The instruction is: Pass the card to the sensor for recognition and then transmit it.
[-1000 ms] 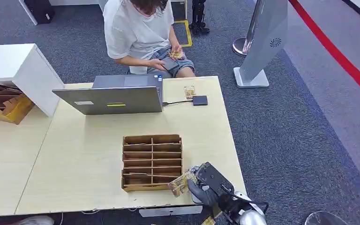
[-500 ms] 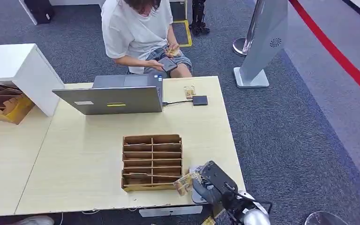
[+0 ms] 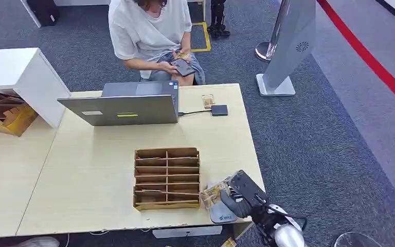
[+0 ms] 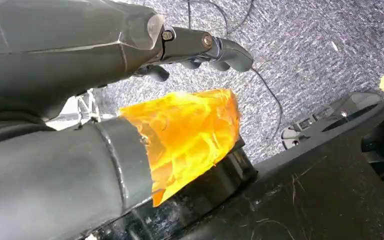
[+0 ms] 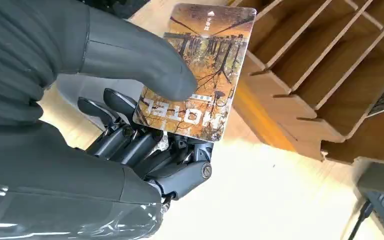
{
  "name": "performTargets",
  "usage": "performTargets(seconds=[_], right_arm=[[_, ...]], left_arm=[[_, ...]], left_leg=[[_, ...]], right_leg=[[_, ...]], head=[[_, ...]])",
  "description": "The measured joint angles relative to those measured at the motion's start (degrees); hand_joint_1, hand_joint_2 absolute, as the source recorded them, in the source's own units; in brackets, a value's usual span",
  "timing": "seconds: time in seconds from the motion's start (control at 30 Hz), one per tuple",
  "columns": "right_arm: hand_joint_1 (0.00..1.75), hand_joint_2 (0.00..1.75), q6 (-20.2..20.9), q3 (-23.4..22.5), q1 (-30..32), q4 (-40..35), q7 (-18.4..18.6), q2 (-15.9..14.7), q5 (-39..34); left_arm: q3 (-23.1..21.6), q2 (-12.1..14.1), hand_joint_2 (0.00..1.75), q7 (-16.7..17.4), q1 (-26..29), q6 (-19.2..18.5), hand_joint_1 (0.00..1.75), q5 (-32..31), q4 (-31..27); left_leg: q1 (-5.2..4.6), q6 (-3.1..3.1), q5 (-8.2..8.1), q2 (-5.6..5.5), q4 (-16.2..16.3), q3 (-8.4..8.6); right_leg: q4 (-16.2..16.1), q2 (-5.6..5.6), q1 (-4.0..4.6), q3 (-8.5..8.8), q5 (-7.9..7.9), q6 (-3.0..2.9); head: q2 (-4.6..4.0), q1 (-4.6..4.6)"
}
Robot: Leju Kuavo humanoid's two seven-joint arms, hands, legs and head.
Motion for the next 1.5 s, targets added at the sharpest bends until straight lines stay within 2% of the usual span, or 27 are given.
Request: performTargets(seconds=[0.8,1.07,1.5], right_arm=[[1.75,1.75,-2.23,-0.77,-1.16,2.62,4.72,-0.18,8.59],[1.75,1.75,-3.3,-0.64,-1.99,2.75,7.39,-0.15,13.6],[1.75,1.75,-3.61,-0.26,-2.73,2.89,8.7,0.26,17.53]], left_arm=[[-2.49,0.04,0.0,0.7,0.01,-0.2,0.0,0.83,0.0],[-3.26,0.04,0.0,2.03,-0.01,-1.07,0.0,0.85,0.0],[-4.2,-0.04,0.0,3.45,-0.06,-1.75,0.0,1.18,0.0]], left_leg=[[0.0,0.0,0.0,0.0,0.0,-0.01],[0.0,0.0,0.0,0.0,0.0,-0.01],[0.0,0.0,0.0,0.0,0.0,-0.01]], right_leg=[[0.0,0.0,0.0,0.0,0.0,0.0],[0.0,0.0,0.0,0.0,0.0,0.0],[0.0,0.0,0.0,0.0,0.0,0.0]], head=[[0.0,0.0],[0.0,0.0],[0.0,0.0]])
